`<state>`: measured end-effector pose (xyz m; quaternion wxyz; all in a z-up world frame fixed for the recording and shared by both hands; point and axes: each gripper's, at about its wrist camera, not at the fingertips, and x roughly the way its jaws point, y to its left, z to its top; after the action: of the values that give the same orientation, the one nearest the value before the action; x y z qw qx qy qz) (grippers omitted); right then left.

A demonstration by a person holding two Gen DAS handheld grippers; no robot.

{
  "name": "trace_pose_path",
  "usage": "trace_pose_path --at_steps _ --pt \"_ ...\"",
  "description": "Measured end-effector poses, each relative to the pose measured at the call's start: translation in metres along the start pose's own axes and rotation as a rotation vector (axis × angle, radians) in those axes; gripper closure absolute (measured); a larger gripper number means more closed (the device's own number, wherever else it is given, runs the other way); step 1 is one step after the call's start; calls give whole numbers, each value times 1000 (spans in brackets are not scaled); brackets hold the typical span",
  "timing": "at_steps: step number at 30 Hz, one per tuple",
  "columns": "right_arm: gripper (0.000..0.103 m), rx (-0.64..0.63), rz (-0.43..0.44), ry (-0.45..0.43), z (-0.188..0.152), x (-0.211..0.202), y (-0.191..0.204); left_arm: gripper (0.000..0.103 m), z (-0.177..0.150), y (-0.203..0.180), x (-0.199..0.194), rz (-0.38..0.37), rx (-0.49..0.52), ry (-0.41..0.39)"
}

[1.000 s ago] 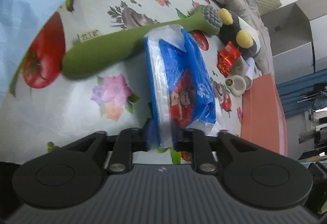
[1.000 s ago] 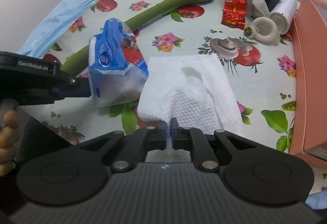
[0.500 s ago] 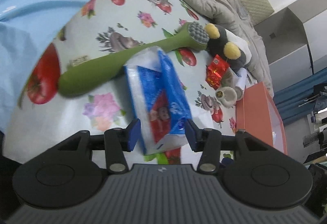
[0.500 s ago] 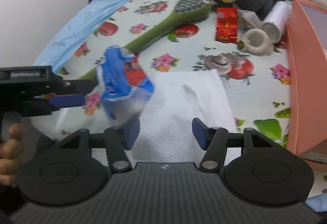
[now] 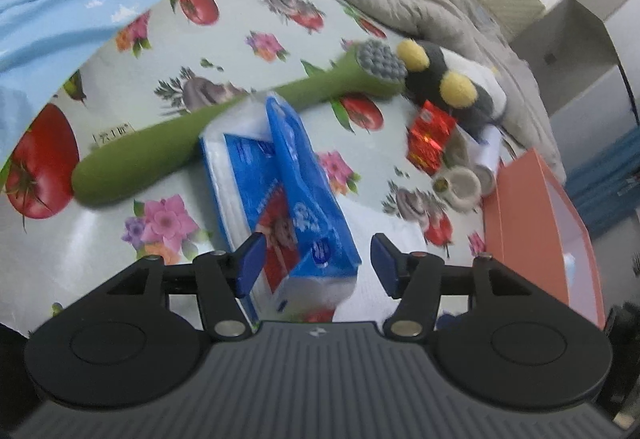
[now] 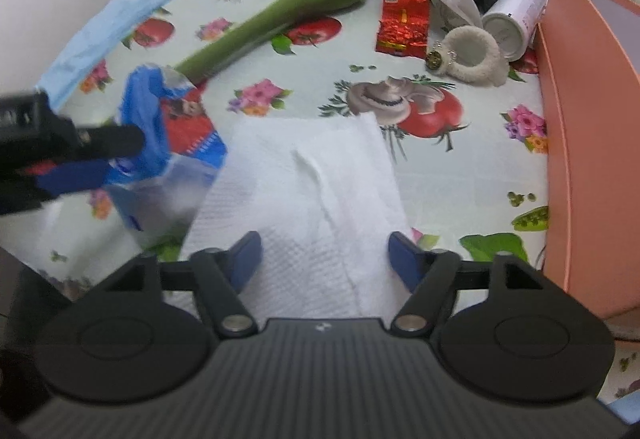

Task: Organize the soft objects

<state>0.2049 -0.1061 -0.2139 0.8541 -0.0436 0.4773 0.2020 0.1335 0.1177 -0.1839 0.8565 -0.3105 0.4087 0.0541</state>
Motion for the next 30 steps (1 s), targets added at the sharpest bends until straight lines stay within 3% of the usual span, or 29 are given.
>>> trace_pose_path --at_steps 5,10,13,16,18,22,24,30 --pt "31 4 13 2 -3 5 -2 40 -2 -4 6 27 -29 -34" --pt "34 -93 -19 11 -7 8 9 40 -5 -9 19 66 -19 -14" --pt "47 -107 -14 5 -8 7 10 40 -9 -11 27 121 2 -15" --pt "69 -105 -18 -5 -7 7 8 42 -10 -8 30 119 -8 -14" --pt "91 -97 -31 -8 -6 7 6 51 -9 -9 30 123 2 -16" --pt "95 -69 -29 -11 -4 6 1 64 -9 -14 28 135 29 -25" --pt "95 -53 -30 -12 -4 5 0 76 -9 -17 27 138 48 -22" --pt "95 -8 -29 -18 -5 -6 -5 82 -10 -21 22 134 67 -12"
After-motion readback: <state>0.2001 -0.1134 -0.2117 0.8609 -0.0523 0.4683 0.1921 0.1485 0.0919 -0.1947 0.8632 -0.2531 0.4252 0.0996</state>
